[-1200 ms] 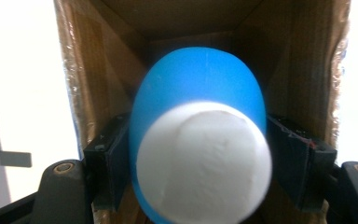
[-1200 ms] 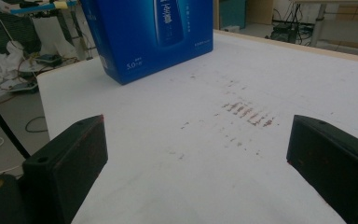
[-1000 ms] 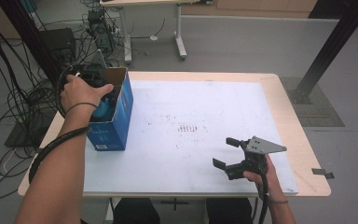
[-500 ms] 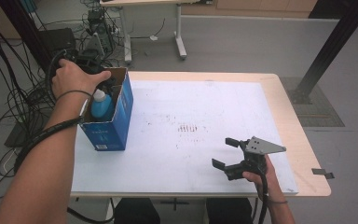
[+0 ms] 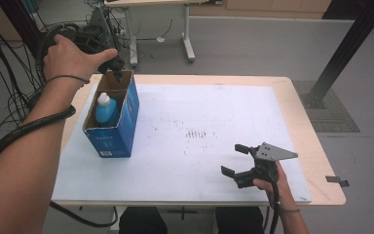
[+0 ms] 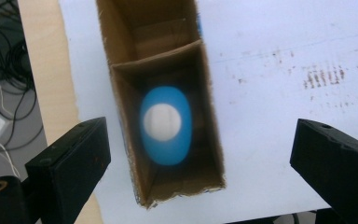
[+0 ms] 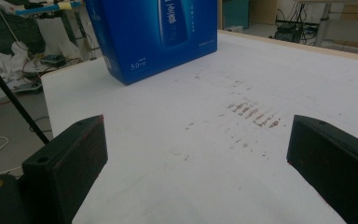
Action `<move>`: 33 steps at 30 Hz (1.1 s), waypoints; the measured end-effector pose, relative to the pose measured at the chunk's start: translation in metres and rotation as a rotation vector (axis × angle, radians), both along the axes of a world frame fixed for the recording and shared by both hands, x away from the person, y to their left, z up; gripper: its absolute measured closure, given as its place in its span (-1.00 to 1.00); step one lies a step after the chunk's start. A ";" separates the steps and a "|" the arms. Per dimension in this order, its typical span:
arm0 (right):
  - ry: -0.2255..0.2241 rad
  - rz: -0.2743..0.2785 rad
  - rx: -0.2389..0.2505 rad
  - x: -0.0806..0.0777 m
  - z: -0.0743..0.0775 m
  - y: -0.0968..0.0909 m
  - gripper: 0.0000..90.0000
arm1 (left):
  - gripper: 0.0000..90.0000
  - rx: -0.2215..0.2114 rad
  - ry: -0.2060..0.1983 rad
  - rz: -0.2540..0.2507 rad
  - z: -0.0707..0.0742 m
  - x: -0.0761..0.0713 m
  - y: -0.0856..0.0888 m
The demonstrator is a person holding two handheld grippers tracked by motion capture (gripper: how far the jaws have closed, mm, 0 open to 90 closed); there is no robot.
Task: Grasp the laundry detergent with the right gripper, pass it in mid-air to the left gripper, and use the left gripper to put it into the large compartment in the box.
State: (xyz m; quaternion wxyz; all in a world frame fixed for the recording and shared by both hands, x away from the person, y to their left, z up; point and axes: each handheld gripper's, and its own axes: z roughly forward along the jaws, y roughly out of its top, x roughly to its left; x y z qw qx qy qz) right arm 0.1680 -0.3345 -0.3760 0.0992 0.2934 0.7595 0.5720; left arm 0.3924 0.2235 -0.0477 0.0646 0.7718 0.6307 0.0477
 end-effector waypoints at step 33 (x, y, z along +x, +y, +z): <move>-0.023 -0.029 -0.031 0.004 0.018 -0.004 -0.89 | -0.90 -0.064 0.109 -0.492 -0.063 -0.019 -0.123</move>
